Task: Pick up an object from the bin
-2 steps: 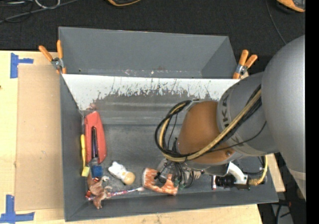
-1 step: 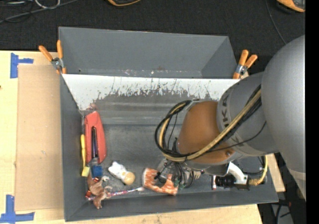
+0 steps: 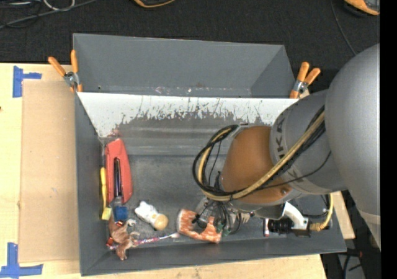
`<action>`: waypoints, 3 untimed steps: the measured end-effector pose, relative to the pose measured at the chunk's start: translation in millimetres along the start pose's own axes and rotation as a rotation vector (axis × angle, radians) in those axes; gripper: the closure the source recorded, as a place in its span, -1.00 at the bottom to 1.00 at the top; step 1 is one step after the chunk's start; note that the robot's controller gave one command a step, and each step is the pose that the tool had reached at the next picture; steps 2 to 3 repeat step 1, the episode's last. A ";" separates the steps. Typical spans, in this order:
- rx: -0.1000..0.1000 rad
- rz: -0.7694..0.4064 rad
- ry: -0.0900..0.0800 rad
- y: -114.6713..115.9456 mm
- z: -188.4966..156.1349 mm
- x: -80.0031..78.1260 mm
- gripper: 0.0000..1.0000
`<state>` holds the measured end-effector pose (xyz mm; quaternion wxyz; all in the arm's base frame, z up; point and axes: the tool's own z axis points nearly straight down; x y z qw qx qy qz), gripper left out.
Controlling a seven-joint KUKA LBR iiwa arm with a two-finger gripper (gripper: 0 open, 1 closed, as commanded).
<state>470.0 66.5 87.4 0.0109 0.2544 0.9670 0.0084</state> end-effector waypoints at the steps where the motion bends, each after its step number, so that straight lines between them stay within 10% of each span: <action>1: 0.000 0.001 0.000 -0.1 0.0 -0.1 -1.00; 3: 0.000 0.001 0.000 -0.1 0.0 -0.1 -1.00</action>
Offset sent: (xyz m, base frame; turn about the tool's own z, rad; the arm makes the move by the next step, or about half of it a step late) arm 0.0000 0.0000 0.0000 0.0000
